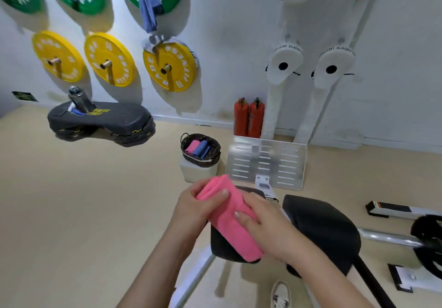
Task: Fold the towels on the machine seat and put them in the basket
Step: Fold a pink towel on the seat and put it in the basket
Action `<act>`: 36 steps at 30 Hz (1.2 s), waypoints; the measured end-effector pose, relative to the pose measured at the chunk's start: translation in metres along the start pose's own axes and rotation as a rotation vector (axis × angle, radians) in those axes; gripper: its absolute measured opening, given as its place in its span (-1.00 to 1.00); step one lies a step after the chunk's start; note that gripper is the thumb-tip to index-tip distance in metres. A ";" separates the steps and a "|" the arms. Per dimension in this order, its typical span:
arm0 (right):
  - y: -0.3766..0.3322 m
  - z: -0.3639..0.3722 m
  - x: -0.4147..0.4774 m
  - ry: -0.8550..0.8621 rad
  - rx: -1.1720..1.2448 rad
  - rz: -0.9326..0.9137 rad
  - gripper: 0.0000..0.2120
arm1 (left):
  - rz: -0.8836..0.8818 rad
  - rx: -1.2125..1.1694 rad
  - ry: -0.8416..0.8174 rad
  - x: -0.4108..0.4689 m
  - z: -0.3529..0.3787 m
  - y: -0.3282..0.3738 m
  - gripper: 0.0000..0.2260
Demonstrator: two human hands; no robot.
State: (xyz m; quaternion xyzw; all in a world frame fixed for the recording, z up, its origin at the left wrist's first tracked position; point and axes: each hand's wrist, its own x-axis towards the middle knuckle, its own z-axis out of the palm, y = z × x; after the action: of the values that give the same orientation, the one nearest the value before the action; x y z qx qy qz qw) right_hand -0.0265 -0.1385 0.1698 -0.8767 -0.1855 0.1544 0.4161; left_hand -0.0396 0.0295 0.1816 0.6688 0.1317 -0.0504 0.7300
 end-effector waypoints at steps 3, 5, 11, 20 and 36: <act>-0.055 0.036 -0.009 -0.053 -0.140 -0.118 -0.60 | 0.138 0.279 -0.029 -0.041 -0.063 0.018 -0.60; -0.087 0.059 -0.007 -0.120 -0.209 -0.162 -0.62 | 0.239 0.497 0.002 -0.063 -0.097 0.026 -0.74; -0.153 0.112 0.020 -0.428 -0.169 -0.094 -0.58 | 0.462 0.870 0.042 -0.078 -0.176 0.035 -0.83; -0.163 0.155 0.128 -0.336 0.280 0.015 -0.67 | 0.080 0.342 0.026 0.005 -0.269 0.036 -0.71; -0.144 0.202 0.355 0.420 1.302 0.469 -0.90 | -0.115 0.311 -0.198 0.248 -0.341 0.055 -0.52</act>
State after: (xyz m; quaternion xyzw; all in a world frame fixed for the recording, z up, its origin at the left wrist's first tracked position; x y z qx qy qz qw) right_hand 0.1729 0.2427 0.1187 -0.4790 0.2210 0.1469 0.8368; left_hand 0.1693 0.3975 0.1458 0.7566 0.0878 -0.1776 0.6231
